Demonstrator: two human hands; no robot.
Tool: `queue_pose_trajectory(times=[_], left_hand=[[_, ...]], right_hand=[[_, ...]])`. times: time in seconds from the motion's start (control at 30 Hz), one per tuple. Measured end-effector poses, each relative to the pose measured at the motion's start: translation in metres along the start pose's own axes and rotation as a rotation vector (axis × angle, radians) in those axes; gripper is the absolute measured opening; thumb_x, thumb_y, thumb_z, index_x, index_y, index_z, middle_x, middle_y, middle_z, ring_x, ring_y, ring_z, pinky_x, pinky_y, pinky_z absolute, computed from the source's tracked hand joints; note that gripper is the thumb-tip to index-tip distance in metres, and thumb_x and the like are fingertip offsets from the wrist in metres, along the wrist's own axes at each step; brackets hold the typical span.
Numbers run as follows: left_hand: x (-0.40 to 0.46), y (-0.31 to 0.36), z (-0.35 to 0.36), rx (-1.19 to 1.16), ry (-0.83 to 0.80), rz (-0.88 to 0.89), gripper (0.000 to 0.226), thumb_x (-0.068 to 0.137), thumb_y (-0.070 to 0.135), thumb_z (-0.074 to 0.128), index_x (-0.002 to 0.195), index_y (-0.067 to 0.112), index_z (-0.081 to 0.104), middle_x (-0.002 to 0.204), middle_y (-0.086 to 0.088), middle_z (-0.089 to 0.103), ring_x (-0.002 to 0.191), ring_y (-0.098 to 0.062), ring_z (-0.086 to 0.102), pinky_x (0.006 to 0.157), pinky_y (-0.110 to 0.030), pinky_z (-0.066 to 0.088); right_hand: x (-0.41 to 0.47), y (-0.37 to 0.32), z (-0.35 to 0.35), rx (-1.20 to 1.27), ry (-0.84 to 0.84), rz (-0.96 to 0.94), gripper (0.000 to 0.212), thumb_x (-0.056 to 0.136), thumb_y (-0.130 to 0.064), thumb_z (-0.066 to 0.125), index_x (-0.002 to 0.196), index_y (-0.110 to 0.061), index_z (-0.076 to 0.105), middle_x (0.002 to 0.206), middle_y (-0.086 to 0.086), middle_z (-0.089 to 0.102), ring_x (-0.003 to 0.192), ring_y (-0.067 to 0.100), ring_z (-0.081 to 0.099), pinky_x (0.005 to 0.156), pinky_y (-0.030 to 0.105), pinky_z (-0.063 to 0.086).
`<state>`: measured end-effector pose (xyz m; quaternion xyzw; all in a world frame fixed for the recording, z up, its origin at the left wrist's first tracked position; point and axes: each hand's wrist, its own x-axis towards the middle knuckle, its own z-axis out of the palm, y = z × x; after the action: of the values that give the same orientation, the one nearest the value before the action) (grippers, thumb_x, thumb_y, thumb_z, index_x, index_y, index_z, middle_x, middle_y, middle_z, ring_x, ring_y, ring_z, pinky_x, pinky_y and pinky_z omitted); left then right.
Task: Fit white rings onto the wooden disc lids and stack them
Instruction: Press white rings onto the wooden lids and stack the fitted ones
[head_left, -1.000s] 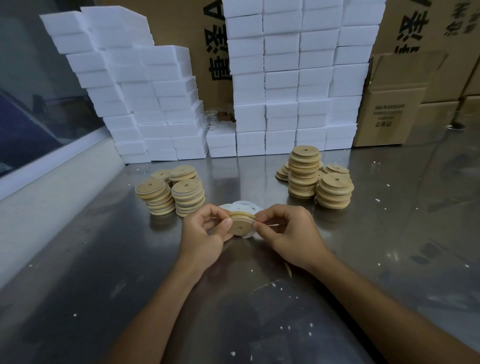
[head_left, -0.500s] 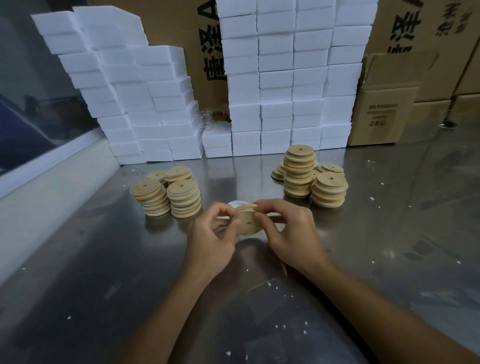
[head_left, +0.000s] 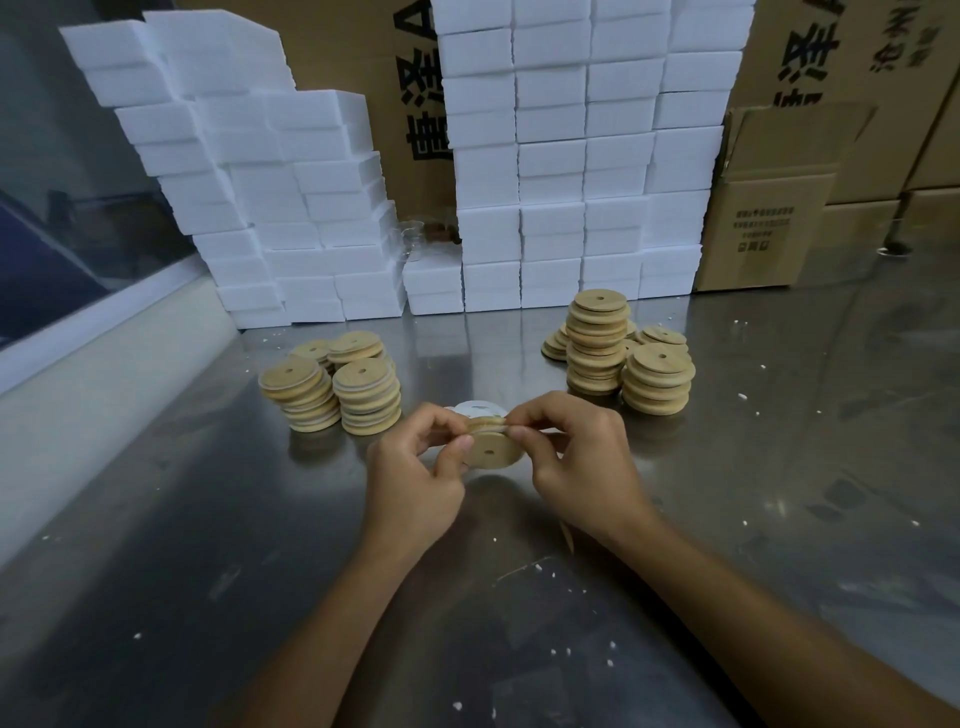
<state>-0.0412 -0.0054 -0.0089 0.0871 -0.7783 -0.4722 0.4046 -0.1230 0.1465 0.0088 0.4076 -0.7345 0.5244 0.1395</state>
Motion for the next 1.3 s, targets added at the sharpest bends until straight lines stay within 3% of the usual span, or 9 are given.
queue_pose_trajectory(times=[0.2, 0.33, 0.47, 0.6, 0.67, 0.83, 1.03, 1.3], left_hand=[[0.000, 0.001, 0.000, -0.059, 0.002, -0.122, 0.036, 0.082, -0.004, 0.068, 0.071, 0.030, 0.064, 0.080, 0.006, 0.070, 0.086, -0.018, 0.072, 0.065, -0.035, 0.060], [0.000, 0.009, 0.001, -0.214, 0.058, -0.244, 0.036, 0.084, -0.011, 0.064, 0.069, 0.022, 0.063, 0.080, -0.001, 0.070, 0.082, -0.014, 0.072, 0.060, -0.026, 0.058], [0.000, 0.019, 0.002, -0.440, 0.082, -0.450, 0.021, 0.089, -0.010, 0.058, 0.074, 0.004, 0.058, 0.081, -0.013, 0.069, 0.080, -0.022, 0.072, 0.063, -0.033, 0.060], [0.005, 0.026, 0.000, -0.719, 0.058, -0.635, 0.020, 0.093, -0.008, 0.050, 0.075, 0.001, 0.053, 0.089, -0.022, 0.067, 0.089, -0.034, 0.069, 0.069, -0.046, 0.061], [0.005, 0.028, -0.001, -0.681, 0.035, -0.633, 0.018, 0.093, -0.007, 0.051, 0.077, 0.001, 0.054, 0.089, -0.021, 0.067, 0.088, -0.032, 0.069, 0.069, -0.045, 0.061], [0.001, 0.026, -0.002, -0.369, -0.043, -0.497, 0.014, 0.091, -0.004, 0.059, 0.077, -0.002, 0.060, 0.061, -0.007, 0.058, 0.059, -0.012, 0.061, 0.064, -0.042, 0.061], [0.004, 0.028, -0.007, -0.453, -0.091, -0.551, 0.013, 0.092, -0.002, 0.057, 0.080, -0.002, 0.060, 0.059, -0.010, 0.058, 0.053, -0.023, 0.058, 0.060, -0.039, 0.058], [0.028, 0.032, -0.032, -0.709, 0.290, -0.571, 0.013, 0.091, 0.004, 0.061, 0.078, 0.000, 0.064, 0.063, -0.010, 0.067, 0.061, -0.022, 0.070, 0.060, -0.031, 0.060]], right_hand=[[-0.001, 0.005, 0.000, 0.070, -0.082, 0.057, 0.005, 0.089, -0.010, 0.071, 0.093, -0.014, 0.072, 0.090, -0.015, 0.070, 0.092, 0.001, 0.066, 0.075, 0.015, 0.055], [0.000, 0.011, -0.001, 0.134, -0.093, 0.170, 0.005, 0.089, -0.013, 0.073, 0.089, -0.016, 0.070, 0.085, -0.015, 0.070, 0.085, 0.001, 0.068, 0.071, 0.016, 0.055], [0.001, 0.010, -0.001, 0.213, -0.081, 0.238, 0.005, 0.088, -0.013, 0.074, 0.089, -0.015, 0.069, 0.085, -0.005, 0.072, 0.082, 0.012, 0.070, 0.076, 0.037, 0.061], [0.001, 0.004, 0.000, 0.392, -0.106, 0.303, 0.016, 0.087, -0.005, 0.073, 0.095, -0.013, 0.062, 0.090, 0.009, 0.072, 0.077, 0.029, 0.072, 0.070, 0.042, 0.062], [0.001, 0.003, 0.003, 0.465, -0.080, 0.336, 0.014, 0.088, -0.002, 0.071, 0.095, -0.009, 0.062, 0.088, 0.014, 0.072, 0.071, 0.030, 0.070, 0.067, 0.039, 0.061], [0.005, 0.002, 0.004, 0.601, 0.048, 0.424, 0.010, 0.090, 0.000, 0.068, 0.089, -0.010, 0.067, 0.081, 0.012, 0.070, 0.071, 0.016, 0.064, 0.061, 0.023, 0.057], [0.003, 0.002, 0.001, 0.621, 0.046, 0.467, 0.003, 0.090, -0.004, 0.068, 0.093, -0.004, 0.068, 0.075, 0.007, 0.069, 0.062, 0.011, 0.063, 0.059, 0.026, 0.058], [0.002, 0.002, 0.000, 0.508, 0.039, 0.511, 0.008, 0.093, -0.008, 0.065, 0.088, -0.003, 0.069, 0.080, 0.011, 0.071, 0.054, 0.005, 0.059, 0.053, 0.020, 0.051]])
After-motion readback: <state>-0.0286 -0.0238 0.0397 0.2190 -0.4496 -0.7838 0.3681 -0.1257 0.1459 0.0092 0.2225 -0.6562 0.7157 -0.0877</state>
